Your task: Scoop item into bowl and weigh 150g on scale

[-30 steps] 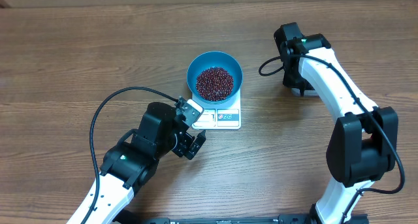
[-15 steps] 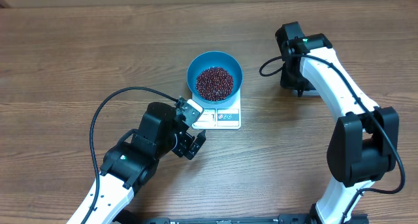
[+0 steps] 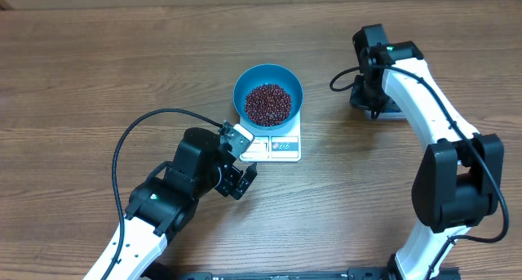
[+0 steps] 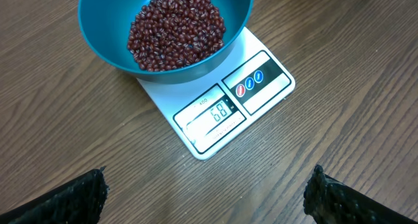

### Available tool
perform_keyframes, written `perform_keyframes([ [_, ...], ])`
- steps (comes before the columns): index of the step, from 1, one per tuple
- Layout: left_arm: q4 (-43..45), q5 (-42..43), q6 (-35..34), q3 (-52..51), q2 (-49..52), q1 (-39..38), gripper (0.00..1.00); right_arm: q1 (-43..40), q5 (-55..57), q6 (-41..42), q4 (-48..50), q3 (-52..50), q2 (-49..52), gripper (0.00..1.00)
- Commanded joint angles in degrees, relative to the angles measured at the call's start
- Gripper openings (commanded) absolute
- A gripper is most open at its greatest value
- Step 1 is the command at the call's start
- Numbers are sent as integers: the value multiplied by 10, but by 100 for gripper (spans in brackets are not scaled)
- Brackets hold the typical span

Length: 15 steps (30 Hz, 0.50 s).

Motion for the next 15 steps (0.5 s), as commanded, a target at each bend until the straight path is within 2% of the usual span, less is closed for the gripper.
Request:
perform_keyframes([
  [1,2,-4,-5,-4,3,-4,100,-19,-47,-11,13,-5,-3,4],
  [15,2,-4,-5,-4,3,-4,100,-48,-119,-42,19,-5,-44,4],
])
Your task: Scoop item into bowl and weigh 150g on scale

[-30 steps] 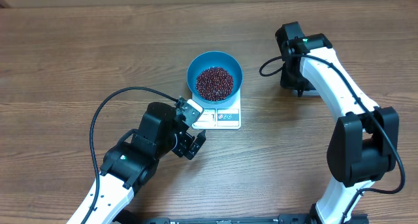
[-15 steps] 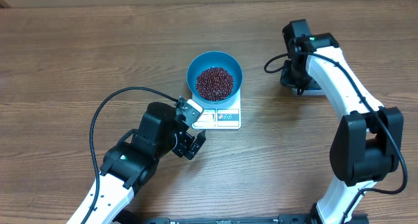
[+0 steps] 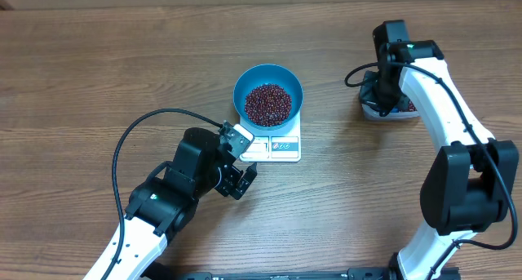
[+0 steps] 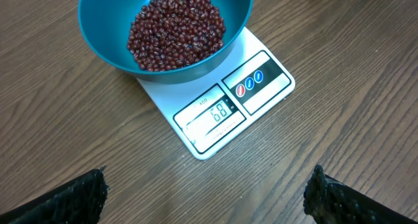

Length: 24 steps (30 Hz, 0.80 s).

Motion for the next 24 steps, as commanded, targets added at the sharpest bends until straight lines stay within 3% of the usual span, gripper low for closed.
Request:
perform_keyframes([
  [1,2,-4,-5,-4,3,-4,100,-9,-47,-23,12,-4,-25,4],
  [24,2,-4,-5,-4,3,-4,100,-115,-242,-108,10,-4,-25,4],
])
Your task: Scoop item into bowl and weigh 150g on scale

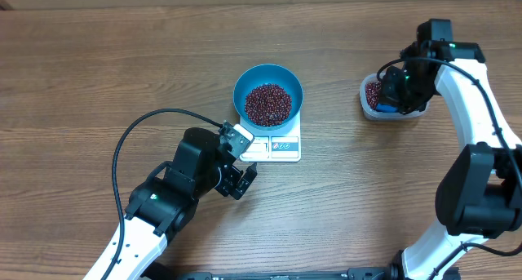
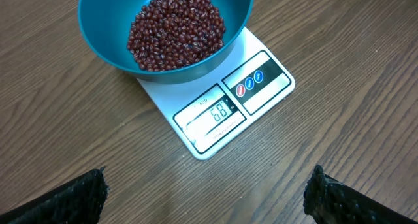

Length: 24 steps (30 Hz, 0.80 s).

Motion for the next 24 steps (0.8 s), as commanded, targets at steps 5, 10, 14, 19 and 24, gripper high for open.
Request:
perform_keyframes([
  [5,2,-4,-5,-4,3,-4,100,-32,-55,-49,3,-3,-15,4],
  [10,2,-4,-5,-4,3,-4,100,-61,-138,-117,-13,-3,-15,4],
  [14,2,-4,-5,-4,3,-4,100,-80,-165,-160,-28,-3,-15,4],
  [19,2,-4,-5,-4,3,-4,100,-95,-201,-203,-41,-3,-15,4],
  [24,2,-4,-5,-4,3,-4,99,-96,-202,-206,-44,-3,-15,4],
])
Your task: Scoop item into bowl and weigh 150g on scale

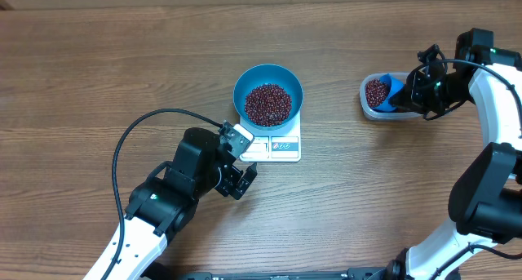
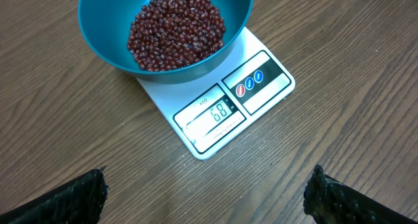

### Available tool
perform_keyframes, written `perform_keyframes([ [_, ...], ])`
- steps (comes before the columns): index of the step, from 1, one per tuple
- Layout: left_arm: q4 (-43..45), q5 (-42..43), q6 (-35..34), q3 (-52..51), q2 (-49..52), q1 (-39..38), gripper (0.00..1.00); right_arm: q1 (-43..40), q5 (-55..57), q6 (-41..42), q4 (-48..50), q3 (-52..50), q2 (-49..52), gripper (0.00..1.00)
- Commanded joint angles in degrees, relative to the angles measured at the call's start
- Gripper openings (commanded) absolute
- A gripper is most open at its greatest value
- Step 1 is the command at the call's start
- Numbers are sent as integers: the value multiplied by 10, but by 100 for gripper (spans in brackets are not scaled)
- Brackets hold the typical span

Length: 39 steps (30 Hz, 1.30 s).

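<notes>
A teal bowl (image 1: pixel 268 99) of red beans (image 2: pixel 175 29) rests on the white scale (image 1: pixel 281 146), whose display (image 2: pixel 219 111) reads 68. My left gripper (image 2: pixel 208 175) hovers open over bare table just in front of the scale, its dark fingertips (image 2: pixel 88 191) at the lower corners of the left wrist view. At the right, a small clear container (image 1: pixel 378 95) holds more red beans. My right gripper (image 1: pixel 418 94) sits at that container's right rim, shut on a blue scoop (image 1: pixel 397 90) whose head reaches into the container.
The wooden table (image 1: pixel 98 76) spreads around everything. A black cable (image 1: pixel 134 133) loops from my left arm over the table's left half. My right arm (image 1: pixel 489 149) runs down the right edge.
My right gripper has shifted right, from over the container's right part to its right rim, leaving more of the beans uncovered. The left arm, bowl and the scale's 68 are unchanged.
At first my right arm covered the bean container. Then it stood further right with part of the container showing, then the beans and blue scoop showed. Now the gripper is at the right rim. The left gripper stayed open; the scale read 68 throughout.
</notes>
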Motion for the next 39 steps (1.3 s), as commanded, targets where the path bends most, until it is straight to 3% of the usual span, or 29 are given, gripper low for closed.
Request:
perform_keyframes([
  [1,2,-4,-5,-4,3,-4,100,-1,-35,-25,2,-2,-14,4],
  [39,2,-4,-5,-4,3,-4,100,-59,-79,-41,-34,-3,34,4],
])
